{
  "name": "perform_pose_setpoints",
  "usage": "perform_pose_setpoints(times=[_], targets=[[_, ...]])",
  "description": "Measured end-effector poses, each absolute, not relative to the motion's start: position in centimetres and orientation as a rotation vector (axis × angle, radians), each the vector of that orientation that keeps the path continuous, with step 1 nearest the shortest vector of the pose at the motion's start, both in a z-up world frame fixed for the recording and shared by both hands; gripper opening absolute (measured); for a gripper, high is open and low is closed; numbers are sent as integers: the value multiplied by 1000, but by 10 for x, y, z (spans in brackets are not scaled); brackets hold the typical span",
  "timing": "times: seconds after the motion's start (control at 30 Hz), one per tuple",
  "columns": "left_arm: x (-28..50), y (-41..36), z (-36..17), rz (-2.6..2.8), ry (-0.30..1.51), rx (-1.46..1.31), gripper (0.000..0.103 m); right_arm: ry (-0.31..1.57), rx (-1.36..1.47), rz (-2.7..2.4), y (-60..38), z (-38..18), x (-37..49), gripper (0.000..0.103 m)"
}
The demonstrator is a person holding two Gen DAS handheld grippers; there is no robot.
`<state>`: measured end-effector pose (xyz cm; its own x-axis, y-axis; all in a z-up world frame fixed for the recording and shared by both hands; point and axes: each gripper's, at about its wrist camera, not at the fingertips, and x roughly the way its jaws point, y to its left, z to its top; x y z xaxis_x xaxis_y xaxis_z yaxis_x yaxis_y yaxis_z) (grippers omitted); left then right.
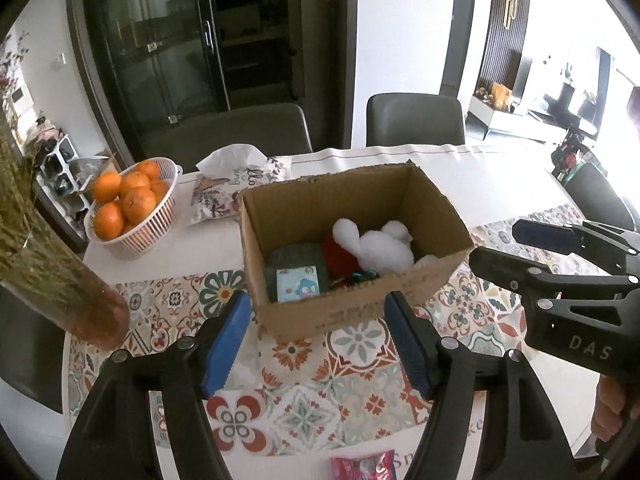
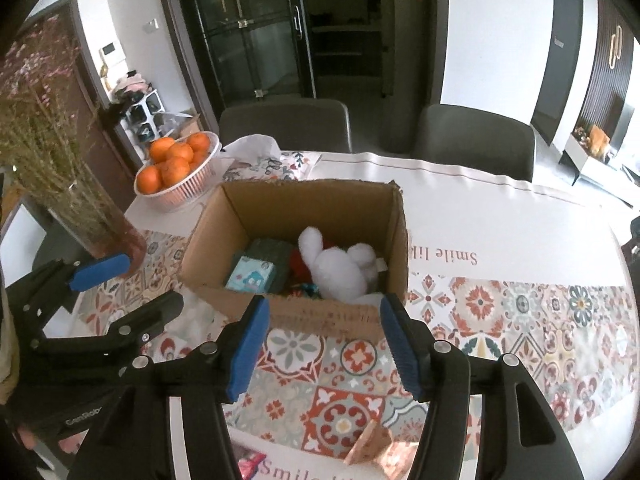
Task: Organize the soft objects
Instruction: 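Withdraw both tools toward the pink candy and Fortune Biscuits packet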
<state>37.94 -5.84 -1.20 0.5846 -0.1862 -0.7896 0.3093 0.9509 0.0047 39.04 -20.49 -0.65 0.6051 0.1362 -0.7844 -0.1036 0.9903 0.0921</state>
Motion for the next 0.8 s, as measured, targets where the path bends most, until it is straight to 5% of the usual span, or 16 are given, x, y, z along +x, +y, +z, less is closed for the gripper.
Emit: perform_pose_setpoints(times=[0.8], targets=[[301,-76,-40,-556,892,556,70,1053,-83,25,-186,-37,311,65]])
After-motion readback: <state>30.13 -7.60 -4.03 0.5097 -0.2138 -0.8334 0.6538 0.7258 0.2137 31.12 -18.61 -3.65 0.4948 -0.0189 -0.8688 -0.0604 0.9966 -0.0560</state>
